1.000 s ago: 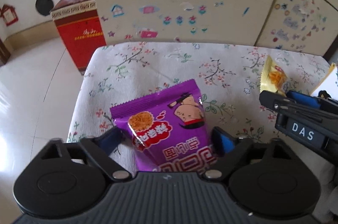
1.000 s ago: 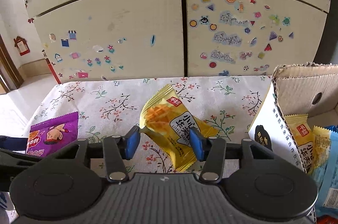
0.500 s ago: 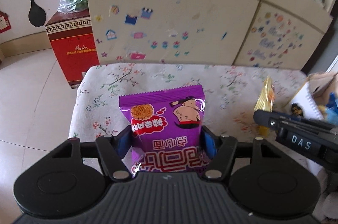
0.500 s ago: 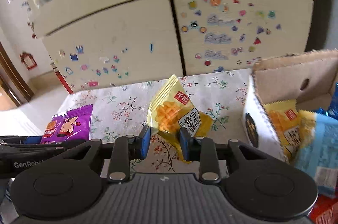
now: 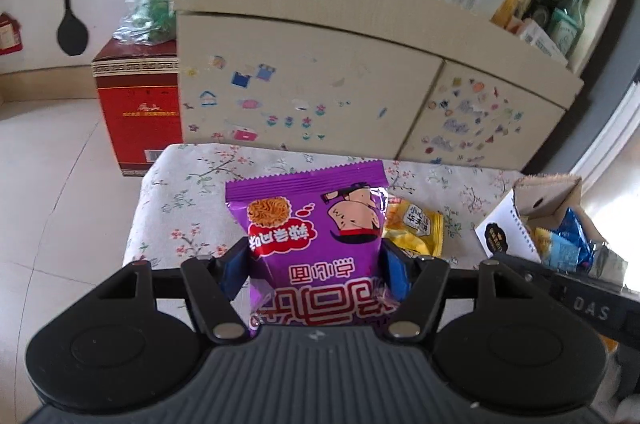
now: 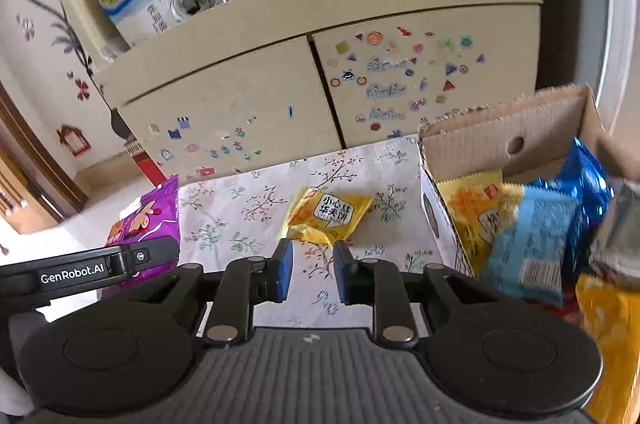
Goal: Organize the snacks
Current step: 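Lift the purple pack with the left tool while the right tool lowers onto the waffle pack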
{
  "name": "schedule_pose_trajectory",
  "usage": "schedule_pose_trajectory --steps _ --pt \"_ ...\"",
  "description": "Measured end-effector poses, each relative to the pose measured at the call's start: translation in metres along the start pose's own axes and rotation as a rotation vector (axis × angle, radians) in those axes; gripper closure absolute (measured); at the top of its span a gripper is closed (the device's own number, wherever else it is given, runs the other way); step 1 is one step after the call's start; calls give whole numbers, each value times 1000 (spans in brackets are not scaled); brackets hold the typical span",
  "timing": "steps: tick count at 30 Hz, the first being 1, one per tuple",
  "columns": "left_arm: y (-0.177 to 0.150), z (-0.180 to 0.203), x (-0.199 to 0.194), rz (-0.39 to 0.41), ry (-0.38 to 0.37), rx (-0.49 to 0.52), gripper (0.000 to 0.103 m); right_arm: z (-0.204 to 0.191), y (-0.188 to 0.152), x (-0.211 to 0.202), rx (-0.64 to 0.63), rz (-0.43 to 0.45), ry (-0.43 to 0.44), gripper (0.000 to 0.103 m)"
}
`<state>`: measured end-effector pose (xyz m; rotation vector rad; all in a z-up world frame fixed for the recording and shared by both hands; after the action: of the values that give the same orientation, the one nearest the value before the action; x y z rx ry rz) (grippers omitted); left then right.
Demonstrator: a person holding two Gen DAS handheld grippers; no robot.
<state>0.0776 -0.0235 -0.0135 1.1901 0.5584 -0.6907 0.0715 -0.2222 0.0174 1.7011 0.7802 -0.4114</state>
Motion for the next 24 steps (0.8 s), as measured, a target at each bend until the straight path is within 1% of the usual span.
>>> schedule_pose_trajectory --steps 1,2,3,4,6,7,8,10,11,13,16,17,20,22,24 --pt "2 -3 -2 6 4 -7 37 1 0 0 8 6 -1 66" --pt "4 -6 -4 15 9 -5 37 1 -1 3 9 10 -2 63" --pt "6 -9 -7 25 17 2 37 1 -1 6 6 8 -2 63" --pt "8 -12 -7 33 26 11 37 0 -3 10 2 3 -3 61" --pt "10 -19 -8 37 35 3 37 -4 -3 21 -10 -4 -8 47" --pt "11 -22 -8 34 34 -10 37 -6 -2 28 -13 -5 -15 34" --pt "12 -24 -8 33 32 -21 38 -8 0 35 -17 -3 -21 27" --pt "14 -26 -7 26 24 -37 38 -12 3 51 -23 -7 -20 26" --pt "14 -26 -7 25 15 -46 40 -12 5 59 -22 -9 -26 22" --pt "16 -24 -7 33 9 -40 40 -13 8 73 -26 0 -41 15" --pt "17 -22 -5 37 4 -33 40 -9 8 94 -50 -6 -98 10" --pt "17 -22 -3 29 -2 -38 40 -6 6 102 -50 -14 -120 9" --pt "13 -24 5 1 -4 -37 40 1 4 115 -25 -24 -128 8" --pt "12 -29 15 -8 -8 -55 40 2 6 119 -38 1 -139 6" --pt "14 -36 26 -12 4 -73 37 1 7 123 -53 6 -142 5"
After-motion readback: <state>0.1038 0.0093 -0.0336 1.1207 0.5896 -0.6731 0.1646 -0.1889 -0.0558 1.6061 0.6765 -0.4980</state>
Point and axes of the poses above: each gripper's, at about its wrist camera, not at the fingertips, and x roughly the way its jaws point, z to its right, y to its top, the point moved 10 cm from there along x, roughly the way its jaws point, and after that the axes turned 3 degrees about -x, right-handed, at the moved point
